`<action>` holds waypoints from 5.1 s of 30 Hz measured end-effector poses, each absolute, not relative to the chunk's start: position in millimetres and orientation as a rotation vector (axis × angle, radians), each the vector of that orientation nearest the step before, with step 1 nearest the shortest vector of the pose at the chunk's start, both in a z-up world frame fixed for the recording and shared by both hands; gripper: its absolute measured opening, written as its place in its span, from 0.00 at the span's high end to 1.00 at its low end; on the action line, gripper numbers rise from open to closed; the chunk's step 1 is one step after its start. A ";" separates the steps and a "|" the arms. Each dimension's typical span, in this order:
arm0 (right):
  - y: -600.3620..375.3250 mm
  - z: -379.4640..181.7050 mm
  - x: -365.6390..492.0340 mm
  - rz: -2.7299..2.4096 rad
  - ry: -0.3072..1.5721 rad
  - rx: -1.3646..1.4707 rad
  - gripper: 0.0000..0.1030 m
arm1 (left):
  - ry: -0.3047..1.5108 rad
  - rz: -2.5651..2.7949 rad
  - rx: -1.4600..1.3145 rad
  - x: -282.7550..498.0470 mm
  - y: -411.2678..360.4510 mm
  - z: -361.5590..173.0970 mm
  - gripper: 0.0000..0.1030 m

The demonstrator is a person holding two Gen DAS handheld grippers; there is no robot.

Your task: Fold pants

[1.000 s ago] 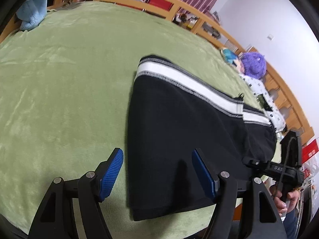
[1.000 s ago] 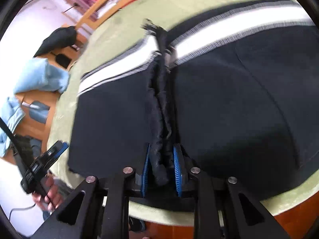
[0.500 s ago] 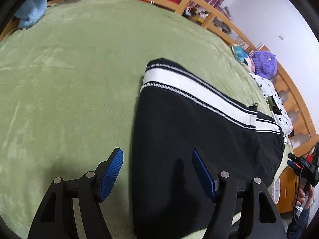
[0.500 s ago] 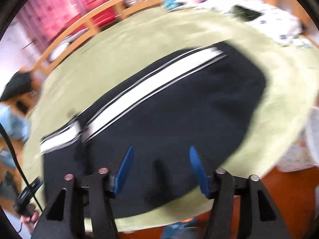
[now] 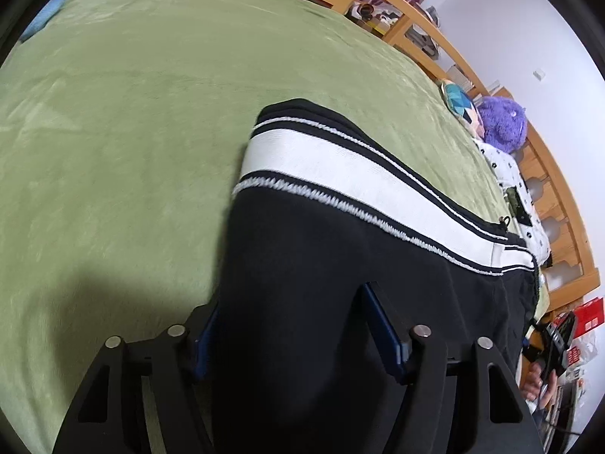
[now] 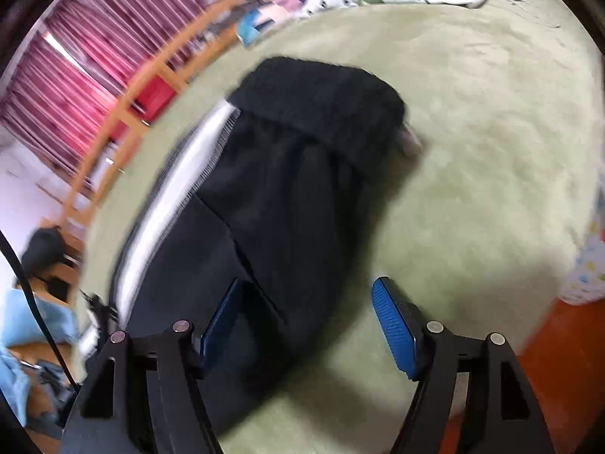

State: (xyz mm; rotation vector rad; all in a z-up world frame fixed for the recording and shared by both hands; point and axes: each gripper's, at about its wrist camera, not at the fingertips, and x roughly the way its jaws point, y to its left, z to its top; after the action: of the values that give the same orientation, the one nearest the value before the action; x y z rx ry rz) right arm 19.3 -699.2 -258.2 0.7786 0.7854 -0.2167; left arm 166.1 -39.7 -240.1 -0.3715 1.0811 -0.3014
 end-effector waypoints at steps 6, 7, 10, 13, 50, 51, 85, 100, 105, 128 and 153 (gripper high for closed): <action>-686.6 -263.9 47.4 -0.210 0.761 0.767 0.49 | 1.074 -0.338 -0.413 163.8 -33.5 -236.3 0.83; -687.3 -263.2 50.3 -0.215 0.777 0.772 0.61 | 1.061 -0.344 -0.414 160.8 -31.3 -232.5 0.85; -679.5 -256.9 49.7 -0.207 0.757 0.812 0.81 | 1.019 -0.356 -0.460 151.0 -24.5 -221.1 0.90; -667.3 -231.0 47.6 -0.216 0.717 0.794 0.84 | 0.978 -0.391 -0.484 147.4 -15.3 -205.5 0.91; -454.4 -198.5 18.2 -0.066 0.962 0.655 0.58 | 0.931 -0.104 -0.308 105.2 202.9 -167.9 0.35; -457.0 -199.6 14.0 -0.082 0.945 0.669 0.50 | 0.927 -0.127 -0.313 100.9 202.1 -167.2 0.35; -498.1 -264.4 88.8 -0.068 0.998 0.879 0.62 | 0.963 -0.028 -0.380 36.8 173.4 -179.4 0.35; -483.2 -193.3 23.5 -0.210 0.907 0.607 0.50 | 0.962 0.024 -0.664 21.2 208.3 -244.0 0.25; -463.9 -169.9 13.6 -0.196 0.834 0.439 0.42 | 0.920 0.011 -0.682 28.5 205.3 -246.5 0.27; -506.5 -189.1 -13.7 -0.204 0.765 0.549 0.40 | 0.583 -0.213 0.048 11.8 -34.2 3.7 0.81; -545.7 -172.6 12.0 -0.007 0.807 0.494 0.40 | 0.914 -0.418 -0.090 65.3 -193.7 -112.5 0.46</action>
State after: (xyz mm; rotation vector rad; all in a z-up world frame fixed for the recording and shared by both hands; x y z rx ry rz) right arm 12.0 -545.7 -172.6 0.4938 0.8073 -0.0075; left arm 65.2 -193.7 -112.5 -0.0902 0.9143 -0.4182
